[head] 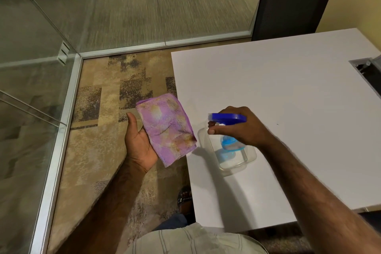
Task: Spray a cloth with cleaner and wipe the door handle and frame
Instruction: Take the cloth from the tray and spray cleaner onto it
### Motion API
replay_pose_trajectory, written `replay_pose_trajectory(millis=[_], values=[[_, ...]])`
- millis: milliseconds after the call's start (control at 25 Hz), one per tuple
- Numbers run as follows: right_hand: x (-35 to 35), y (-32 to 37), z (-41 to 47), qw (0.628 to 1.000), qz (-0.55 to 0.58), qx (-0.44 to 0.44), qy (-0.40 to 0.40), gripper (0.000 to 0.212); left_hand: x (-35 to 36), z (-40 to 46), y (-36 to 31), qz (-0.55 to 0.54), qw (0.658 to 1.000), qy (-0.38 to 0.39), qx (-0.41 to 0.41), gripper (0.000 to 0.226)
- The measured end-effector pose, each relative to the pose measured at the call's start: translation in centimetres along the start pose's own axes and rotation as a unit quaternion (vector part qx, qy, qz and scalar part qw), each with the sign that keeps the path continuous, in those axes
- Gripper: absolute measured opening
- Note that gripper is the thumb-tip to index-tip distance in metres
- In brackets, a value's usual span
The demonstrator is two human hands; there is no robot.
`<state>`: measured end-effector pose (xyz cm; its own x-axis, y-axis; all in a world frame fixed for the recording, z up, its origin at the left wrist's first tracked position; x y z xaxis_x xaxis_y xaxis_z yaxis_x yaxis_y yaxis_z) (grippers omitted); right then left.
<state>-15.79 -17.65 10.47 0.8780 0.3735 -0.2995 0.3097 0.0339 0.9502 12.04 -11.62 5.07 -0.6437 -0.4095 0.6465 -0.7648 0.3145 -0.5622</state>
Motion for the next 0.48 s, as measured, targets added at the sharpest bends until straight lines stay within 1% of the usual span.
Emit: replay_pose_trajectory(millis=[120,240,320,480], values=[[-1.4,-1.3,1.3,0.999,0.052,0.012,0.002,0.031,-0.5,0.3,0.3,-0.003,1.0,0.001,-0.007,0.091],[-2.0,-2.3,2.9,0.994,0.104,0.008,-0.011,0.023,-0.8,0.7,0.3,-0.003,1.0,0.013,-0.015,0.089],[-2.0,-2.7,4.0,0.994,0.106,0.004,-0.007,0.025,-1.0,0.9,0.4,-0.003,1.0,0.018,-0.022,0.089],[-2.2,-4.0,6.3,0.996,0.089,0.025,0.002,0.027,-1.5,1.5,0.7,0.002,0.999,0.017,-0.039,0.093]])
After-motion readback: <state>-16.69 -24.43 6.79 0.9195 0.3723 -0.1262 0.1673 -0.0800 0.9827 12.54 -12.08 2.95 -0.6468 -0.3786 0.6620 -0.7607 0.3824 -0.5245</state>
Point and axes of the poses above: each hand's wrist, its own z-axis towards the middle knuckle, its own x-axis out of the palm, y = z × x, the point moved 5 cm from there along z, towards the middle knuckle, and after that the axes turned 3 degrees about -y, right-handed, at the moved point
